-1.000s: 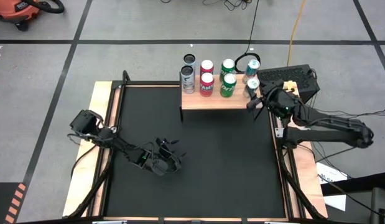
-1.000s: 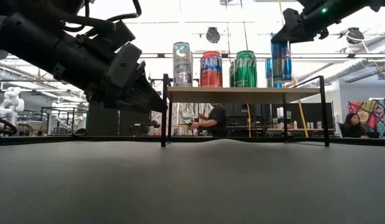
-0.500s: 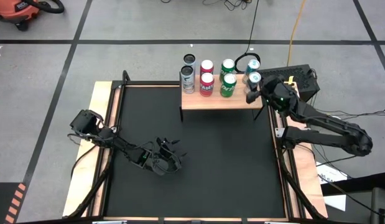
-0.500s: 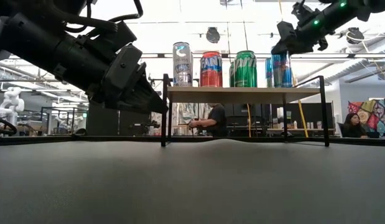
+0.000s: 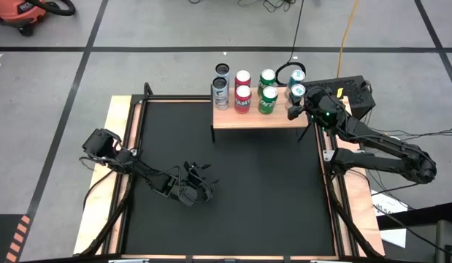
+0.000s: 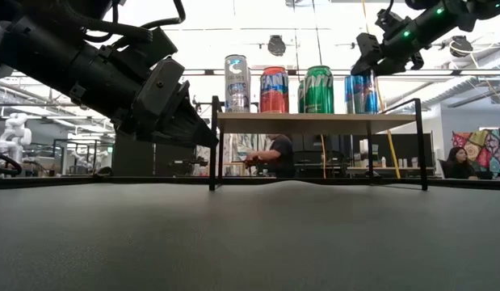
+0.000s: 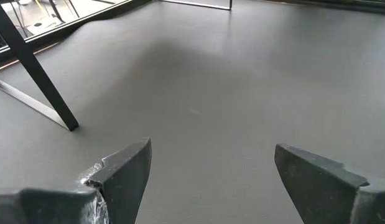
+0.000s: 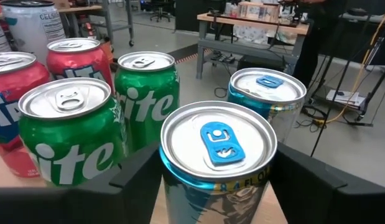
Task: Place canned beverage on shelf
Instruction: Put the blue soda can on the shelf aligned with the other blue soda can, then return to Home Position
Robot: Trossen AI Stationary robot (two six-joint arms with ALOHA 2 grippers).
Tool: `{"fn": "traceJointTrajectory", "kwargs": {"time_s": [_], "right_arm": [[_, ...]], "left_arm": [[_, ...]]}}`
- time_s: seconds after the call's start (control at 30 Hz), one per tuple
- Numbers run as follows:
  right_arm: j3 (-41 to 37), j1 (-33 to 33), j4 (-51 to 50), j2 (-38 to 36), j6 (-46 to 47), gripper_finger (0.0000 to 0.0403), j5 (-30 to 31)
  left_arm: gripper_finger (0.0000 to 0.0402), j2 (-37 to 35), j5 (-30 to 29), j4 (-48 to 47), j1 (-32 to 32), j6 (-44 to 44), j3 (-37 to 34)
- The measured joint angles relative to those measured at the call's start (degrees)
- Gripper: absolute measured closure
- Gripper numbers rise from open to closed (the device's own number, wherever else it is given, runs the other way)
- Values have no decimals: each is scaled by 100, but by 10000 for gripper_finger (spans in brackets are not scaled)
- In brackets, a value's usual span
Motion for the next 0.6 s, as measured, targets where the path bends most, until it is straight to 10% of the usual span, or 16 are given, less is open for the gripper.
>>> {"fn": "traceJointTrajectory", "kwargs": {"time_s": [0.6], "right_arm": [[2,241,-64,-989,17,65,-452]], "left_arm": [[59,-4,-272,355,0,202,0]]}}
